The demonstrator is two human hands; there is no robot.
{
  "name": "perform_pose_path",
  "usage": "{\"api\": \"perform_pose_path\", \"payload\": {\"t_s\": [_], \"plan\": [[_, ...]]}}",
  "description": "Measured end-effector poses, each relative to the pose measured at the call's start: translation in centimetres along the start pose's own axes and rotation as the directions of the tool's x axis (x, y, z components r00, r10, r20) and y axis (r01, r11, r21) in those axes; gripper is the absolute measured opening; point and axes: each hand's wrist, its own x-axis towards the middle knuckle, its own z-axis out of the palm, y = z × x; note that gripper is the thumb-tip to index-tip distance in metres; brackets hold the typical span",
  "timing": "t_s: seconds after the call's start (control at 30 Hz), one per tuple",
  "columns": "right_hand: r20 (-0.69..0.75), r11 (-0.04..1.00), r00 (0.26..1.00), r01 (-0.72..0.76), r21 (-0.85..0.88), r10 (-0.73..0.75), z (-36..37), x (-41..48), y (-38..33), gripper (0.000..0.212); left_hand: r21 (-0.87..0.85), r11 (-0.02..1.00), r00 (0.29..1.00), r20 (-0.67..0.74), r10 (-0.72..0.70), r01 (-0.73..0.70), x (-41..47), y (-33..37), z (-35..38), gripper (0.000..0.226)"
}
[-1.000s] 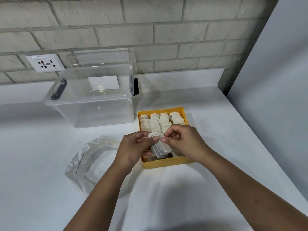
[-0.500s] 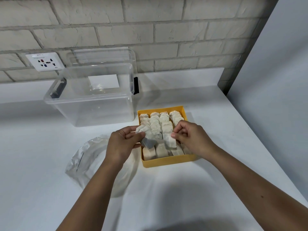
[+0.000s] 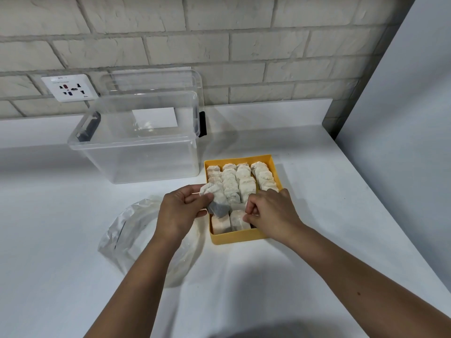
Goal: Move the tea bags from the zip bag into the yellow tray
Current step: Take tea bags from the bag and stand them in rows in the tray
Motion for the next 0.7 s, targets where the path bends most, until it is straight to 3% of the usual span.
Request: {"api": "perform_pose_path", "payload": {"t_s": [0.13,0.2,0.3,0.47,0.7], "plan": [[0.0,0.999,1.0,-0.003,0.045,0.003,-0.1,0.1,0.3,0.017,-0.049,0.998,0.999,0.026,-0.031,0.032,-0.1,0.1,0.4,0.019],[-0.073,0.961,0.997,-0.016,0.276,0.037,-0.6,0.2,0.3,0.014,-0.058,0.997,0.997,0.059,-0.049,0.053,-0.1,0.2,0.7,0.016],[-0.093,0.802,0.993,-0.006,0.597,0.077,-1.7,0.3,-0.6,0.009,-0.05,0.997,0.992,0.116,-0.058,0.064,-0.2,0.3,1.2,0.018],[-0.13,0.808,0.99,0.028,0.589,0.06,-2.0,0.3,-1.1,0.011,-0.066,0.996,0.985,0.162,-0.051,0.063,-0.5,0.5,2.0,0.027],[-0.045,0.591,0.984,-0.066,0.804,0.171,-1.8,0.7,-0.2,0.009,-0.135,0.985,0.965,0.252,-0.069,0.106,-1.0,1.3,1.8,0.021]]}}
